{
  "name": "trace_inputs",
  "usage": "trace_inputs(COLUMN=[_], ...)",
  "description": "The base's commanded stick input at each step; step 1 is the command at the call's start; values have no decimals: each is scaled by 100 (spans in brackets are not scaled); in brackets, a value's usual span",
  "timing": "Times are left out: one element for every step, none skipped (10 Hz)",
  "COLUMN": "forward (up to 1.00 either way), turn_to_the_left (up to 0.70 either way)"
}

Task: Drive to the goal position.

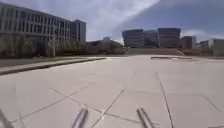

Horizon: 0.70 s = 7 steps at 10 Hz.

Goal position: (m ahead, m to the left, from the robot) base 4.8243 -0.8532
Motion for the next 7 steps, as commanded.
trace_inputs(forward=[50, 50, 50, 50, 50, 50, 50], turn_to_the_left=[0, 0, 0, 0, 0, 0, 0])
